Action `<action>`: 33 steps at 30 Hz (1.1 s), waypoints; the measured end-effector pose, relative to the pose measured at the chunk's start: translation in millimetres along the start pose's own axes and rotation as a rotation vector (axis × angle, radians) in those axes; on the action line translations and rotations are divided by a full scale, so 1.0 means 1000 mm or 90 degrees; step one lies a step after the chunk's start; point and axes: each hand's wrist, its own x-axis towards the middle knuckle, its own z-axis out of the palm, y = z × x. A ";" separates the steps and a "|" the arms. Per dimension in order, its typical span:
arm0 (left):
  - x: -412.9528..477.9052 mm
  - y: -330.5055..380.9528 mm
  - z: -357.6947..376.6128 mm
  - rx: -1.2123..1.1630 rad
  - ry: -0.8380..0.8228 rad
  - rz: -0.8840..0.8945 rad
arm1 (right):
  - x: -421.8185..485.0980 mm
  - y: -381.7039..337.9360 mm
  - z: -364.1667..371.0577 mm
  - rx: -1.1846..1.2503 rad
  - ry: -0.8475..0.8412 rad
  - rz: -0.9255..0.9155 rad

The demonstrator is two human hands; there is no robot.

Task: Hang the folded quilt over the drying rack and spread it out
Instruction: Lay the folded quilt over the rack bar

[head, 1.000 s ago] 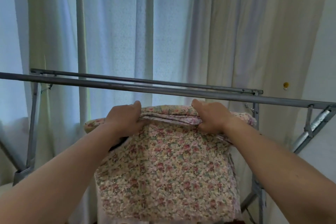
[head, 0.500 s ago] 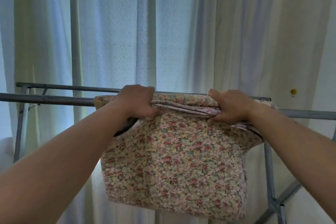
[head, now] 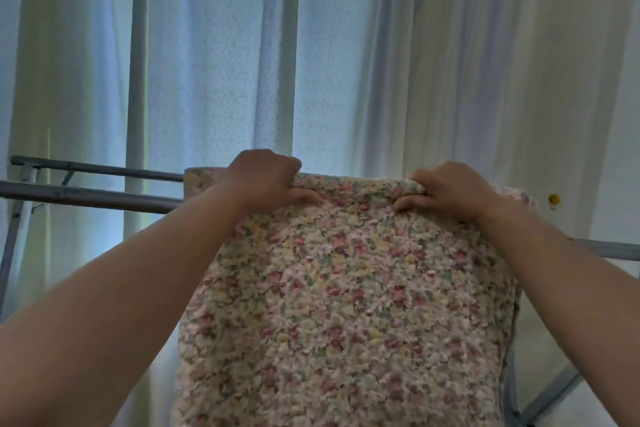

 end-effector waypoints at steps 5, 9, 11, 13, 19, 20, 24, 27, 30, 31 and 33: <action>0.011 0.001 0.003 0.018 0.016 0.000 | 0.000 0.012 0.007 0.000 0.032 0.004; 0.025 -0.004 -0.007 0.026 0.071 -0.001 | 0.017 0.025 -0.007 0.024 0.046 0.018; 0.028 -0.003 -0.005 0.023 0.078 -0.005 | 0.021 0.029 -0.008 0.023 0.032 0.015; 0.030 -0.001 -0.004 0.025 0.089 -0.004 | 0.023 0.031 -0.005 0.025 0.018 0.022; 0.050 -0.001 -0.013 0.052 0.136 0.013 | 0.033 0.052 -0.004 -0.006 0.059 0.037; 0.055 -0.002 -0.015 0.066 0.152 0.018 | 0.038 0.057 -0.005 -0.032 0.077 0.036; 0.068 0.000 -0.017 0.136 0.198 0.029 | 0.051 0.066 0.000 -0.136 0.125 0.041; 0.077 0.003 -0.005 0.153 0.180 0.010 | 0.054 0.066 0.017 -0.171 0.116 0.071; 0.081 0.005 0.008 0.154 0.153 0.013 | 0.049 0.068 0.036 -0.125 0.085 0.121; 0.081 0.006 0.014 0.154 0.139 0.020 | 0.046 0.068 0.043 -0.100 0.065 0.136; 0.079 0.009 0.025 0.153 0.118 0.024 | 0.040 0.067 0.054 -0.056 0.018 0.160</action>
